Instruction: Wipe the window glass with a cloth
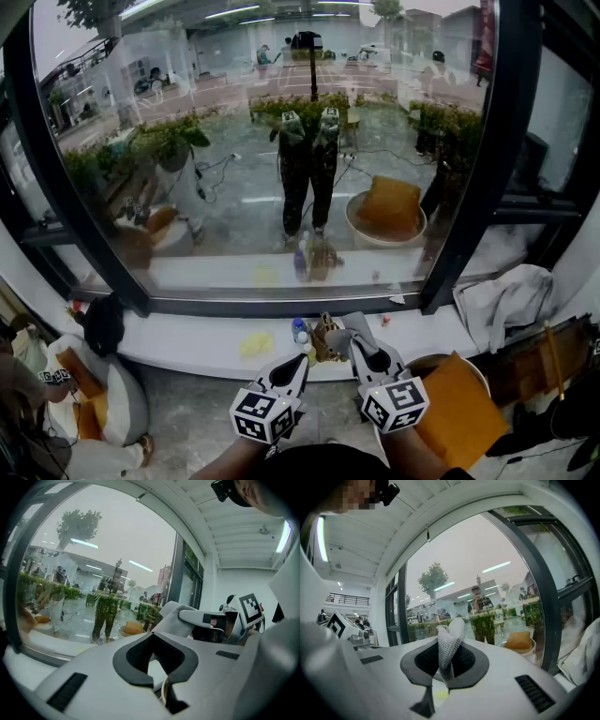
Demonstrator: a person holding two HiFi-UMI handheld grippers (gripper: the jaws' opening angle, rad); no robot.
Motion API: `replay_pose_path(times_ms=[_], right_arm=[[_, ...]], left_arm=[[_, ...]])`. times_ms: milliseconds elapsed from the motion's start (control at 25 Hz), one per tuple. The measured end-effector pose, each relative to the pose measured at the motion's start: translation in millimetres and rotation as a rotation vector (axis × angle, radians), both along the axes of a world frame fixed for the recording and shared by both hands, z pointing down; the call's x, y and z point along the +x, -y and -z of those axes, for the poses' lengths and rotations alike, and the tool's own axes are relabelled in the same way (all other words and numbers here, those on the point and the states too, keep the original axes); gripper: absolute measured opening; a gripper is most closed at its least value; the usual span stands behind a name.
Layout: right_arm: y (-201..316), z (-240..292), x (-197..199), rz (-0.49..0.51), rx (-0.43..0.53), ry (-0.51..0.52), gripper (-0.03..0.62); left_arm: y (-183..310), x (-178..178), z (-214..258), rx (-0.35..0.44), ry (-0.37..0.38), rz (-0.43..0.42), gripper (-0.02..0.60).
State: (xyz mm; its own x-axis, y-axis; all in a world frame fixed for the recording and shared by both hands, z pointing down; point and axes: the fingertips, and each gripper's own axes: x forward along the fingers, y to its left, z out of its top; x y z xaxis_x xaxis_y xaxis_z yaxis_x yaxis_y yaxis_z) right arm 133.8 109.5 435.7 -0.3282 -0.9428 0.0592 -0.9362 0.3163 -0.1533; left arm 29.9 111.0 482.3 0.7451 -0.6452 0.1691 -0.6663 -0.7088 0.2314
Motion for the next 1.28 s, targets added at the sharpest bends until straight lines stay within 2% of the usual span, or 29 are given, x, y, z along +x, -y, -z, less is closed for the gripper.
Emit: replay_pose_path(times_ms=[400,840,1280], right_arm=[[7,-3,11,0.005,-0.005,0.032,0.043],[8,-8,23,0.004,-0.026,0.009,0.043],[25,-11,27,0.055,-0.021,0.029,0.042]], left_arm=[[5,11,-2,-0.009,-0.007,-0.003,0.008],[7,19,-6,-0.018,-0.001,0.002,0.008],[13,21,-2,-0.028,0.009,0.068,0.008]])
